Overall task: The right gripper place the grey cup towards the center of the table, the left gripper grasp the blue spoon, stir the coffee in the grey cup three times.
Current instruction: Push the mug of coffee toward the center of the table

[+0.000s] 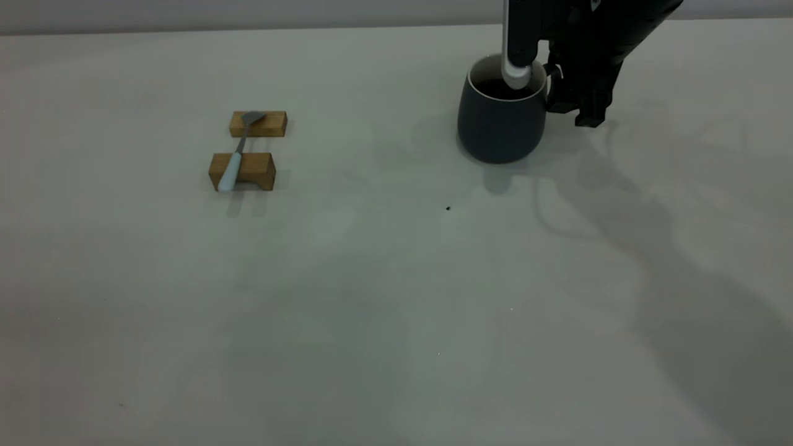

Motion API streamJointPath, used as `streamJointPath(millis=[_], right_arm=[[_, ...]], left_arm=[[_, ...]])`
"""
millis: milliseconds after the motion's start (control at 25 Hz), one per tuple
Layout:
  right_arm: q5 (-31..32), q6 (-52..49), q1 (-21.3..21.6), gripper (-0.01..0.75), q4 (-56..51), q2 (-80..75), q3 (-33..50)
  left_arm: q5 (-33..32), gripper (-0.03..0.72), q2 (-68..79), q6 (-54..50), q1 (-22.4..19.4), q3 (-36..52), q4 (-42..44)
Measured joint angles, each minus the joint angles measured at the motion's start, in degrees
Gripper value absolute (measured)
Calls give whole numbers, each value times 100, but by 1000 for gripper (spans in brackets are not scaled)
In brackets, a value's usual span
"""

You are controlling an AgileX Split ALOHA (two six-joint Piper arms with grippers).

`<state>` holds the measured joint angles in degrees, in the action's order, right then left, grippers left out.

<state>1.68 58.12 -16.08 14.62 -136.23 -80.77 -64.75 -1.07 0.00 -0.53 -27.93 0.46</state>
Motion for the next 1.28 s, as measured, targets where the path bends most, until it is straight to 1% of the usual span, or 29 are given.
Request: streamJointPath(millis=[120, 240, 320, 440, 560, 640, 720, 880, 960, 1120, 1280], right_arm=[[-12, 0, 0, 587, 0, -7, 0], [48, -40, 0, 547, 0, -7, -13], [110, -110, 0, 489, 0, -7, -32], [238, -157, 0, 383, -24, 12, -48], [479, -180, -7, 283, -135, 61, -53], [646, -194, -7, 235, -210, 109, -61], [858, -194, -11, 215, -318, 165, -61], [1311, -196, -79, 213, -507, 275, -48], [1414, -196, -115, 228, -554, 274, -21], [1381, -242, -122, 293, -586, 294, -11], [1394, -608, -132, 372, -697, 330, -11]], left_arm=[[0, 507, 0, 0, 0, 0, 0], [0, 507, 0, 0, 0, 0, 0], [0, 507, 0, 0, 0, 0, 0], [0, 507, 0, 0, 0, 0, 0], [0, 507, 0, 0, 0, 0, 0], [0, 507, 0, 0, 0, 0, 0], [0, 507, 0, 0, 0, 0, 0], [0, 507, 0, 0, 0, 0, 0], [0, 507, 0, 0, 0, 0, 0], [0, 507, 0, 0, 0, 0, 0], [0, 507, 0, 30, 0, 0, 0]])
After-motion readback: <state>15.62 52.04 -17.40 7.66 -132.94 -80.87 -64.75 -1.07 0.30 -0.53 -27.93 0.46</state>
